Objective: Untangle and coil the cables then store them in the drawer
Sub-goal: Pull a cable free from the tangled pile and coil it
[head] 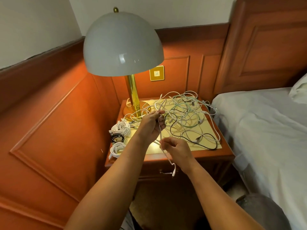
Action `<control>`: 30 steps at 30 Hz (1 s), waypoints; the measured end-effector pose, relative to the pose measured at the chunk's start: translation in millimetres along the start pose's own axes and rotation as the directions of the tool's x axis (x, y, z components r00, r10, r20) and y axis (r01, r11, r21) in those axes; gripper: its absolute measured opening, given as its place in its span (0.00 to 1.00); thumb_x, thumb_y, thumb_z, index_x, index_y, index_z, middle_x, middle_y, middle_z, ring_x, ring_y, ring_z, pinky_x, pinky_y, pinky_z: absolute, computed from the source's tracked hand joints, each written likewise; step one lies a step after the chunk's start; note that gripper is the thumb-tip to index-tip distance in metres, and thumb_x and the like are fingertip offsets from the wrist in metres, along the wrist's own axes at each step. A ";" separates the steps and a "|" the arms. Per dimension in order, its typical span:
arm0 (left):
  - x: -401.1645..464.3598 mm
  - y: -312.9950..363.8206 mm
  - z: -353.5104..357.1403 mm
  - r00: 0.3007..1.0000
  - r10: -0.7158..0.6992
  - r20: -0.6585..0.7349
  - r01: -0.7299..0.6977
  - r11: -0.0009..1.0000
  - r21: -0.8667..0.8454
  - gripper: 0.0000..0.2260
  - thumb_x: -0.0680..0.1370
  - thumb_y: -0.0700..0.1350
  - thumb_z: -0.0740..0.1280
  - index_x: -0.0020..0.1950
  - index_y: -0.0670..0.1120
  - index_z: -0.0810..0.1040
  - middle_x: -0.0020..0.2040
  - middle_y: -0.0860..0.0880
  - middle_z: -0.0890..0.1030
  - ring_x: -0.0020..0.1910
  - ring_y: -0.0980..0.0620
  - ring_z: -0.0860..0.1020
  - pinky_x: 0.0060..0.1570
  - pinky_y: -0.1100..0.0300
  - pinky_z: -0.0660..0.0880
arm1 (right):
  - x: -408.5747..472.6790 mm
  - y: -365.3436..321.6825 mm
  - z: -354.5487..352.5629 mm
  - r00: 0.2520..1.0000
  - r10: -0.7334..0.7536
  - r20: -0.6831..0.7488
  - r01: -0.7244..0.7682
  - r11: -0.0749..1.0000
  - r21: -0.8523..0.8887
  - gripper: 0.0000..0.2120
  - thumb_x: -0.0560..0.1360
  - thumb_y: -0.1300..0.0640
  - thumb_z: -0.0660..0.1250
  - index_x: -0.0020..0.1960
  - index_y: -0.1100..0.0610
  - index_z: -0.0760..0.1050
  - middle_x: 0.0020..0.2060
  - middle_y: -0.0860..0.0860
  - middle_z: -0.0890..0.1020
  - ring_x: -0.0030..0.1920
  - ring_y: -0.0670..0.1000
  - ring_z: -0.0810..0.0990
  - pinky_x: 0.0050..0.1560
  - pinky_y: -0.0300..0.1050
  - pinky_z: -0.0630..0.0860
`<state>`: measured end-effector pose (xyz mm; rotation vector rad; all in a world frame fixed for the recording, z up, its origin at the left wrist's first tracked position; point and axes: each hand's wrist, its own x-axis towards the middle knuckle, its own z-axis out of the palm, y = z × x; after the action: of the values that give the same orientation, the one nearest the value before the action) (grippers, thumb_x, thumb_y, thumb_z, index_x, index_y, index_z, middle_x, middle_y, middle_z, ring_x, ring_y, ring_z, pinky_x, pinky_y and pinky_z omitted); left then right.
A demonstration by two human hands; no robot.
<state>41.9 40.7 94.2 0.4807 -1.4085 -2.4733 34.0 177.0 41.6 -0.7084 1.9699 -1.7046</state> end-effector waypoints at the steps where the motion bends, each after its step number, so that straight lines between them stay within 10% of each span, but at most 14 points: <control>1: 0.1 2.8 -0.6 1.000 0.001 0.000 -0.001 1.000 0.015 0.14 0.85 0.41 0.50 0.48 0.41 0.74 0.28 0.51 0.70 0.25 0.56 0.67 0.28 0.63 0.67 | -0.3 3.3 -0.1 1.000 -0.010 -0.011 0.010 1.000 -0.029 0.05 0.78 0.59 0.67 0.47 0.59 0.82 0.40 0.51 0.83 0.42 0.44 0.81 0.46 0.36 0.77; 7: 7.1 25.4 -8.7 0.997 0.025 -0.067 -0.022 0.999 0.038 0.13 0.84 0.42 0.51 0.49 0.42 0.74 0.29 0.51 0.70 0.26 0.55 0.66 0.29 0.63 0.66 | -11.0 44.6 -21.7 0.984 0.172 -0.042 -0.175 0.907 -0.384 0.08 0.80 0.58 0.62 0.45 0.51 0.77 0.42 0.48 0.80 0.44 0.48 0.78 0.43 0.40 0.74; 11: 7.9 10.6 -1.7 0.999 -0.031 -0.021 0.032 0.999 0.033 0.14 0.85 0.42 0.50 0.48 0.43 0.73 0.28 0.51 0.70 0.25 0.56 0.67 0.27 0.64 0.67 | -2.5 29.6 -20.4 0.987 0.157 -0.013 -0.158 0.979 -0.127 0.13 0.78 0.58 0.65 0.62 0.51 0.77 0.55 0.45 0.79 0.58 0.45 0.76 0.57 0.38 0.72; 16: 6.2 8.8 7.7 0.995 -0.069 0.071 0.065 0.996 0.057 0.13 0.84 0.41 0.52 0.49 0.42 0.76 0.29 0.50 0.72 0.26 0.55 0.70 0.28 0.63 0.68 | 5.1 13.5 -7.6 0.998 0.017 -0.057 -0.024 0.992 -0.126 0.08 0.78 0.58 0.66 0.42 0.52 0.80 0.40 0.50 0.82 0.46 0.48 0.80 0.48 0.42 0.76; 19: 11.0 26.3 5.9 0.999 -0.020 0.042 0.019 1.000 0.004 0.14 0.84 0.41 0.52 0.49 0.41 0.75 0.29 0.50 0.73 0.26 0.55 0.71 0.28 0.64 0.71 | -3.4 27.0 -15.7 0.993 0.099 -0.062 -0.112 0.953 -0.281 0.07 0.80 0.59 0.62 0.45 0.54 0.78 0.41 0.49 0.80 0.44 0.48 0.78 0.48 0.45 0.76; 24: 11.3 24.5 13.2 0.995 -0.066 0.070 0.076 0.987 -0.144 0.13 0.83 0.38 0.52 0.46 0.39 0.75 0.32 0.46 0.75 0.30 0.53 0.75 0.33 0.63 0.75 | 12.6 -0.9 -9.1 0.999 -0.022 -0.038 0.021 0.999 -0.027 0.11 0.78 0.56 0.66 0.61 0.51 0.76 0.51 0.43 0.79 0.53 0.39 0.76 0.49 0.30 0.71; 30: 5.8 18.2 19.1 0.992 -0.110 0.066 0.114 0.991 -0.066 0.12 0.83 0.38 0.53 0.48 0.38 0.76 0.32 0.45 0.78 0.31 0.51 0.78 0.35 0.61 0.78 | 21.1 0.9 -2.7 0.985 -0.137 -0.105 0.116 0.976 -0.183 0.09 0.78 0.61 0.66 0.39 0.54 0.78 0.34 0.47 0.80 0.37 0.45 0.77 0.41 0.41 0.72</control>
<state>29.9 44.4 118.1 0.4844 -1.3475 -2.6386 16.0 165.8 41.2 -0.8287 2.2218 -1.6928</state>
